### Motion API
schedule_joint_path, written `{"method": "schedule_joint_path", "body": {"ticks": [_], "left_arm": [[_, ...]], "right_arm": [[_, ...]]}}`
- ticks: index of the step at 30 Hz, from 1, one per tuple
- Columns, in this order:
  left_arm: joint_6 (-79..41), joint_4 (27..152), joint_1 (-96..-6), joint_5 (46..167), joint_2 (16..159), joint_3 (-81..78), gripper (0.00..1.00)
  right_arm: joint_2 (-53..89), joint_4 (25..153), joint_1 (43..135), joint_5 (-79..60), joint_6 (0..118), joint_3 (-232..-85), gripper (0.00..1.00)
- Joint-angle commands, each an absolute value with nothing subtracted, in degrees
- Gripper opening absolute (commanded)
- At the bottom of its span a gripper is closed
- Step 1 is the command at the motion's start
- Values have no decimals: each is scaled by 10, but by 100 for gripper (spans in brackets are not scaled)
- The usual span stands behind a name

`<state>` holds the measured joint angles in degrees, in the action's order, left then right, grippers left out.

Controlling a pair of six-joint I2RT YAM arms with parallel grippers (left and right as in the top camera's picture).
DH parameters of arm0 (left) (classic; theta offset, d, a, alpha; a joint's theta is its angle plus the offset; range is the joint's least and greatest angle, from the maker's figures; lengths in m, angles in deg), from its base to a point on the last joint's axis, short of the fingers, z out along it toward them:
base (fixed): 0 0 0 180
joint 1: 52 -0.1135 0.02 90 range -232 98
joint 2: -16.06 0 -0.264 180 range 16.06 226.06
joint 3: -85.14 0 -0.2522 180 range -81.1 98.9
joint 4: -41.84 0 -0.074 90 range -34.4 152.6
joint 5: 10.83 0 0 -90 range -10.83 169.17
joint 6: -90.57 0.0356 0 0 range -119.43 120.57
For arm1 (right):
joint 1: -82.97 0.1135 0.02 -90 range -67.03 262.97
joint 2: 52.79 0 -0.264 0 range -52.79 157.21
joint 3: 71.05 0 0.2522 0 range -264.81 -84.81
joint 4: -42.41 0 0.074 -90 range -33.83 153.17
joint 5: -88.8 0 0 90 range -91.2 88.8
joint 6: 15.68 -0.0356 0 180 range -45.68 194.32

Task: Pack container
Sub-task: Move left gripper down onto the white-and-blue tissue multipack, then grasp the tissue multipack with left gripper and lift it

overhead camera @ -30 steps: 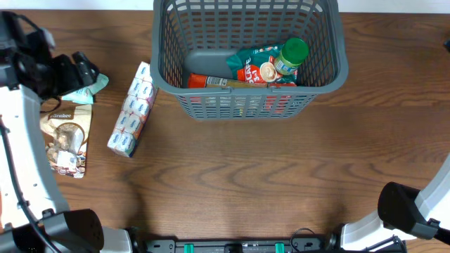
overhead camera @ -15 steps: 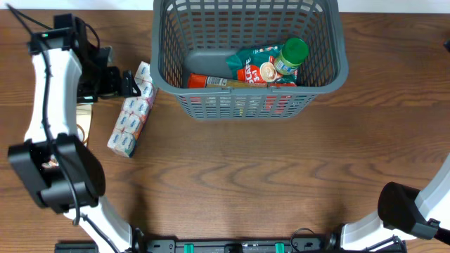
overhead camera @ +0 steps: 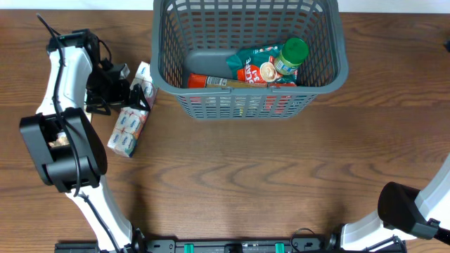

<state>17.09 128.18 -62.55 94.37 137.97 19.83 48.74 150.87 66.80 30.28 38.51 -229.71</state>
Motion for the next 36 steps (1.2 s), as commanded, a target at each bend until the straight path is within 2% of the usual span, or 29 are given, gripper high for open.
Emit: {"method": "schedule_joint_path", "body": {"ticks": [1,25,26,27,29,31,32,33,34,36], "left_arm": [[205,1280,-625,954,1386,188,99],[230,1221,-584,950,1386,169,99],[231,1218,-584,950,1386,166,94],[230,1214,-584,950,1386,161,80],[230,1203,-584,950,1386,143,67],[230,1190,-584,950,1386,119,67],[230,1179,-584,950,1386,100,70],[230,1169,-584,949,1386,85,79],[230,1160,-584,949,1386,70,94],[230,1143,-584,942,1386,41,100]], "right_arm": [[489,1509,665,307,375,-2295,99],[489,1509,665,307,375,-2295,99],[489,1509,665,307,375,-2295,99],[489,1509,665,307,375,-2295,99],[489,1509,665,307,375,-2295,99],[489,1509,665,307,375,-2295,99],[489,1509,665,307,375,-2295,99],[489,1509,665,307,375,-2295,99],[489,1509,665,307,375,-2295,99],[489,1509,665,307,375,-2295,99]]}}
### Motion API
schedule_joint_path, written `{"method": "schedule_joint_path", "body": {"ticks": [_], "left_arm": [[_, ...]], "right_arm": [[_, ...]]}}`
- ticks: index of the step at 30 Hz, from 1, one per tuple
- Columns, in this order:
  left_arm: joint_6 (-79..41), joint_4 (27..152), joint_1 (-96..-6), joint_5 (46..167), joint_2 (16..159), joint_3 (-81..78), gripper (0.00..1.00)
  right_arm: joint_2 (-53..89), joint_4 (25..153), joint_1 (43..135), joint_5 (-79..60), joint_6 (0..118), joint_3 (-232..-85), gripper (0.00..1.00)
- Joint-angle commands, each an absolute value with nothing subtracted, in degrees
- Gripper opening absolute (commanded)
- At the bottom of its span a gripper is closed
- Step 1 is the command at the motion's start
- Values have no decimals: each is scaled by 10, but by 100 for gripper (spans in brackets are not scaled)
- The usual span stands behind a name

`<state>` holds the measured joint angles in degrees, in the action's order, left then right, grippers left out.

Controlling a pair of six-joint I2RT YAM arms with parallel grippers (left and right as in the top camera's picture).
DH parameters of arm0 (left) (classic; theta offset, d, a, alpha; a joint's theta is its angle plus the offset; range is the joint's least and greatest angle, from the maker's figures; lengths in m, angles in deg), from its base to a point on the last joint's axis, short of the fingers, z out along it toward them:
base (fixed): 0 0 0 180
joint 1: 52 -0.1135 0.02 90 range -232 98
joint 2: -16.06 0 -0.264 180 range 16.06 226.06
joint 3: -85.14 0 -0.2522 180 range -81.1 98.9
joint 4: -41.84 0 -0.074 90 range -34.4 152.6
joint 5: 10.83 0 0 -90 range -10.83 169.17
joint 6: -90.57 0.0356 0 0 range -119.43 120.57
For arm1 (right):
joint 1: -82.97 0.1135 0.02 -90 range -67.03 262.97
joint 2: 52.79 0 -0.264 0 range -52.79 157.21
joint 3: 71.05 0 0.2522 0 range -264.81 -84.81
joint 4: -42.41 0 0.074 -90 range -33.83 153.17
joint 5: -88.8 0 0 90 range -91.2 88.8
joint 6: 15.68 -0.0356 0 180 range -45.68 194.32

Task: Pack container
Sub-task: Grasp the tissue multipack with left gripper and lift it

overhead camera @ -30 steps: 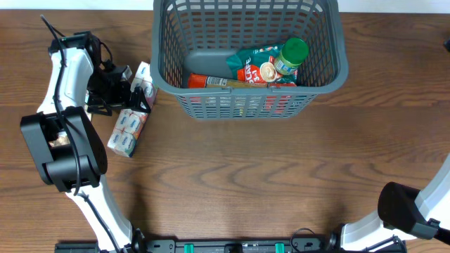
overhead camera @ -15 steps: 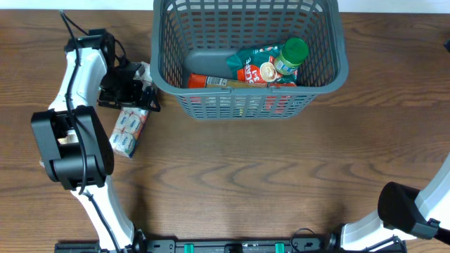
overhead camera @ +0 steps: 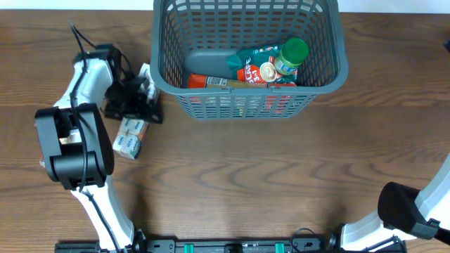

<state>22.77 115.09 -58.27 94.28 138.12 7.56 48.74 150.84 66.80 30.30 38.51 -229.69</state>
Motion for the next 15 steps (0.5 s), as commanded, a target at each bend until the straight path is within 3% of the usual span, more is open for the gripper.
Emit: {"method": "schedule_joint_path", "body": {"ticks": [1,3,5,6,7,8,15], "left_arm": [[229,1136,-584,936,1386,28,99],[228,1126,-584,928,1386,9,96],[228,1122,-584,926,1386,0,41],[228,1122,-584,926,1386,-1,22],[227,1122,-584,926,1386,-1,9],[227,1122,-584,926,1385,-1,6],[226,1139,-584,926,1381,19,6]], "right_arm": [[489,1509,665,307,375,-2295,99],[489,1509,665,307,375,-2295,99],[489,1509,665,307,375,-2295,99],[489,1509,665,307,375,-2295,99],[489,1509,665,307,375,-2295,99],[489,1509,665,307,375,-2295,99],[489,1509,665,307,375,-2295,99]]}}
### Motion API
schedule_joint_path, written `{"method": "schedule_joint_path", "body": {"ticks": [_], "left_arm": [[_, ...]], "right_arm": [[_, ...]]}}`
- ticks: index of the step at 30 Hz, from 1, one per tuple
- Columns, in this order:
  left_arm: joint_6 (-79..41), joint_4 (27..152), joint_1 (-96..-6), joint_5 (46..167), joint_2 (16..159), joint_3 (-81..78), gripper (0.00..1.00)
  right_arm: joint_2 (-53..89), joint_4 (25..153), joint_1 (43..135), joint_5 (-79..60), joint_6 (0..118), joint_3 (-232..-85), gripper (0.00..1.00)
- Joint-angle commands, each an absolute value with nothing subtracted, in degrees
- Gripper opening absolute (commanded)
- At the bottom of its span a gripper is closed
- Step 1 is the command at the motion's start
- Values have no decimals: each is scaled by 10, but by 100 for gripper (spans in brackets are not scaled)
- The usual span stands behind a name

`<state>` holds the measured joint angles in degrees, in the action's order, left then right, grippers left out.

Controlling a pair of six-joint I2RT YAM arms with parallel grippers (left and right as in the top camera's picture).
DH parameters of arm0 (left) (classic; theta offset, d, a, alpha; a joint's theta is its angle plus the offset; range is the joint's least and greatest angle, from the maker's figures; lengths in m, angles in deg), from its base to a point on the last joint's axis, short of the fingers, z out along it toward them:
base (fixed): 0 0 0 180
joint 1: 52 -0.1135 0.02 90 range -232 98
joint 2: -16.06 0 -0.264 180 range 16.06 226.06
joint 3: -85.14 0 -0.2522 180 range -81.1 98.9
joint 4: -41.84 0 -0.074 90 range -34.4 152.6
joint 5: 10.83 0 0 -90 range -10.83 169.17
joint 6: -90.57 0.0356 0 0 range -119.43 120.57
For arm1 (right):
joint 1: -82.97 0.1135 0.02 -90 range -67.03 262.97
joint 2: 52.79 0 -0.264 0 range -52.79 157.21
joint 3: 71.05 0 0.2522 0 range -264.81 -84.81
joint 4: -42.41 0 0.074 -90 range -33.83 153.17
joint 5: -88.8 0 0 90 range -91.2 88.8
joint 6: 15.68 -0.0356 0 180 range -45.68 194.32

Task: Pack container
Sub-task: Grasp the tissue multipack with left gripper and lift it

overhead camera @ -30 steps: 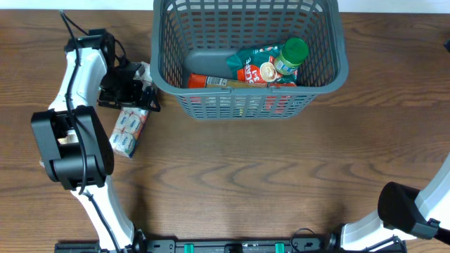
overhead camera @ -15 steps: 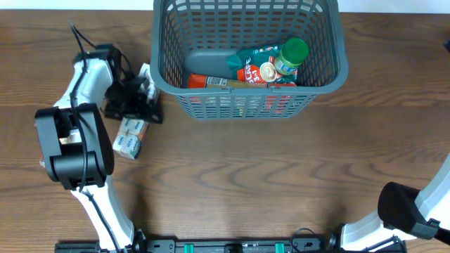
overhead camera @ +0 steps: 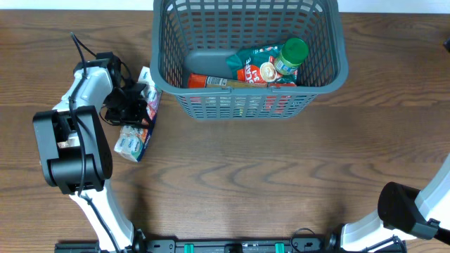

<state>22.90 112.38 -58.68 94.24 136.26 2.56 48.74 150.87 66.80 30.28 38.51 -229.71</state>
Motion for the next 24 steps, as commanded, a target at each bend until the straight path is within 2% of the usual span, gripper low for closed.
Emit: {"method": "schedule_joint_path", "body": {"ticks": [1,6,20,24], "left_arm": [[226,1144,-584,926,1377,29,6],[215,1173,-585,926,1347,104,6],[83,1183,-587,922,1172,363,6],[82,1176,-576,992,1117,397,6]], "right_arm": [[489,1509,665,307,375,-2295,99],[489,1509,665,307,375,-2295,99],[489,1509,665,307,375,-2295,99],[489,1509,665,307,375,-2295,99]]}}
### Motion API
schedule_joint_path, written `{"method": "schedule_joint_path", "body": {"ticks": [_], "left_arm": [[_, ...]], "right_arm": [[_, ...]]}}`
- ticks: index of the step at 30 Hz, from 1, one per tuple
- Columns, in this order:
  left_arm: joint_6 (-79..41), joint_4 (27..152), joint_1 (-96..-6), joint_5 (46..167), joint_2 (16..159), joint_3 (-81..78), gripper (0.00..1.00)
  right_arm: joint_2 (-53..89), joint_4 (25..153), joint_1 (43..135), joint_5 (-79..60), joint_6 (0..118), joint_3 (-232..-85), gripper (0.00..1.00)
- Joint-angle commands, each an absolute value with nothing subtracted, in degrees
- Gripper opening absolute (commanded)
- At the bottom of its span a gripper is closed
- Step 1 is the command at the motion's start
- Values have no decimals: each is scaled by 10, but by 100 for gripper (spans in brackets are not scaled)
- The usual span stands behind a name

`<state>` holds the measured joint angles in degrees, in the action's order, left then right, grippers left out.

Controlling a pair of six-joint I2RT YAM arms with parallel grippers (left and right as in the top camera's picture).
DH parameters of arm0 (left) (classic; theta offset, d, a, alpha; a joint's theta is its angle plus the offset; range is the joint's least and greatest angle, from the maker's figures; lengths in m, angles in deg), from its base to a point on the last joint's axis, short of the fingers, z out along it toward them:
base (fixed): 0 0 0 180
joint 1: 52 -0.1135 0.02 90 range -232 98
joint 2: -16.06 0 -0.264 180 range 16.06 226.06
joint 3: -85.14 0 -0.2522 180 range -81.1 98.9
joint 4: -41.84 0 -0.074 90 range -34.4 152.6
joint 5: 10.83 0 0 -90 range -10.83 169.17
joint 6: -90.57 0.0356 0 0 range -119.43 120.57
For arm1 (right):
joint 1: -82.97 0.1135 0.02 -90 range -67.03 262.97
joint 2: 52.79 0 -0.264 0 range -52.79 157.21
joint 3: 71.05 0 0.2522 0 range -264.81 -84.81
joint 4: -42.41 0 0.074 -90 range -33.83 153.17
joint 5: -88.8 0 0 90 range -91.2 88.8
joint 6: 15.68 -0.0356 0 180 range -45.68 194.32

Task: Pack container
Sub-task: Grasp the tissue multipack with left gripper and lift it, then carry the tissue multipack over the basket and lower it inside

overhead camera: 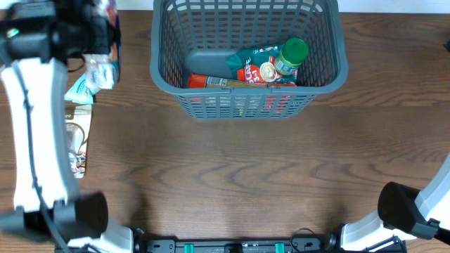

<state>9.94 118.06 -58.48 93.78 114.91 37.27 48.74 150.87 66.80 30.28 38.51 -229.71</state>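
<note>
The grey mesh basket stands at the back middle of the table. Inside it lie a green-capped bottle, a teal and red pouch and a red packet. My left gripper is raised high over the table's back left, close to the camera and left of the basket. It is shut on a white and teal pack that hangs below it, clear of the table. Of my right arm only the base shows at the bottom right; its gripper is out of view.
A brown packet lies on the table at the left edge, below the raised left arm. The basket's left wall is just to the right of the hanging pack.
My left gripper was low on the table, on the pack beside the basket's left wall. Now it is high at the back left with the pack hanging from it. The brown packet now shows.
My left gripper first stood low by the white and teal pack left of the basket. It then sat closer on the pack, which had shifted slightly on the table. By now the pack is off the table in the gripper. The basket's contents have not changed.
</note>
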Motion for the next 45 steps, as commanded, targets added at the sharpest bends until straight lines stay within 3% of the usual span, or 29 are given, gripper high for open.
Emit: {"method": "schedule_joint_path", "body": {"ticks": [1,8,18,45], "left_arm": [[82,1169,-570,1013,1103,402,6],[99,1130,-485,1057,1055,416,6],[154,1090,-362,1055,1101,416,6],[321,1122,-285,1055,1296,415,6]], "right_arm": [[489,1509,665,307,375,-2295,99],[489,1509,665,307,375,-2295,99],[489,1509,665,307,375,-2295,99],[489,1509,665,307,375,-2295,99]]}}
